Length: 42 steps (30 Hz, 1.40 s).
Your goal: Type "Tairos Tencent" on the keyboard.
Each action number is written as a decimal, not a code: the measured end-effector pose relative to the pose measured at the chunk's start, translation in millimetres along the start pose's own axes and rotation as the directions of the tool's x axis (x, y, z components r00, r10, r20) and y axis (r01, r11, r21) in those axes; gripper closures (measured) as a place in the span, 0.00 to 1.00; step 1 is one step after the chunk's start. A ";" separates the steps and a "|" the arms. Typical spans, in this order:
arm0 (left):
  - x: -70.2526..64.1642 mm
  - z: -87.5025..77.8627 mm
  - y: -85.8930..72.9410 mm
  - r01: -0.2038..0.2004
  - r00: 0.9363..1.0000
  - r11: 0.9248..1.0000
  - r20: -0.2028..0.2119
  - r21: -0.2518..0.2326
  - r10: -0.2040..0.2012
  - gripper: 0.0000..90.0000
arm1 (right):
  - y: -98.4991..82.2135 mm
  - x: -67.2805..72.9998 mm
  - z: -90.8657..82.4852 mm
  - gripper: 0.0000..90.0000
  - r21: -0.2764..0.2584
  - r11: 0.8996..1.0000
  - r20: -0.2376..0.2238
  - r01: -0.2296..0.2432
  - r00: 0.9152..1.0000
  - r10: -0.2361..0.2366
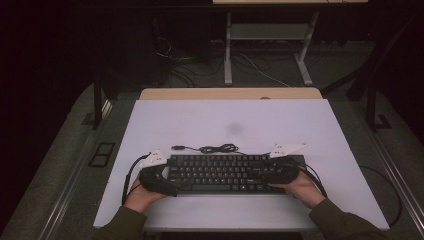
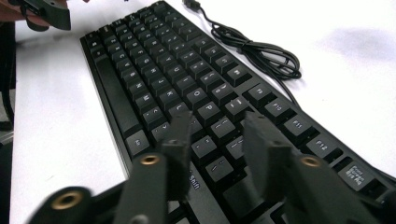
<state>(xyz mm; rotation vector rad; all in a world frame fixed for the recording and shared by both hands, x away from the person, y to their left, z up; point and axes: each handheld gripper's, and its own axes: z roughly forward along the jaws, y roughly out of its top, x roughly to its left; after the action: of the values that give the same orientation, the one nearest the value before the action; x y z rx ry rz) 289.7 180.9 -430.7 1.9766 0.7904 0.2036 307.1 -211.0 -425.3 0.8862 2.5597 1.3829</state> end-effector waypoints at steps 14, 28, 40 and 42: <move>-0.5 0.3 -0.2 -0.007 1.000 1.000 -0.004 0.007 0.007 0.00 | -3.9 5.2 6.0 0.99 0.080 0.996 -0.026 0.043 0.999 -0.041; -2.5 2.5 0.9 -0.013 1.000 1.000 -0.001 0.007 0.013 0.00 | -6.7 7.4 11.1 0.99 0.125 0.990 -0.044 0.068 0.997 -0.063; -4.1 7.6 6.3 -0.022 1.000 1.000 0.003 0.001 0.022 0.01 | -8.1 8.8 13.4 0.99 0.139 0.987 -0.041 0.086 0.996 -0.081; -4.3 8.4 7.8 -0.023 1.000 1.000 0.004 0.001 0.023 0.03 | -8.1 8.9 13.4 0.99 0.139 0.987 -0.041 0.084 0.996 -0.079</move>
<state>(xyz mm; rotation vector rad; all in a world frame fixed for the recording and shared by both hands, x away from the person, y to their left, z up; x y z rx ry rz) 293.6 169.6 -427.9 1.9875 0.7657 0.2120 300.8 -199.8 -437.9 0.7732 2.7158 1.2199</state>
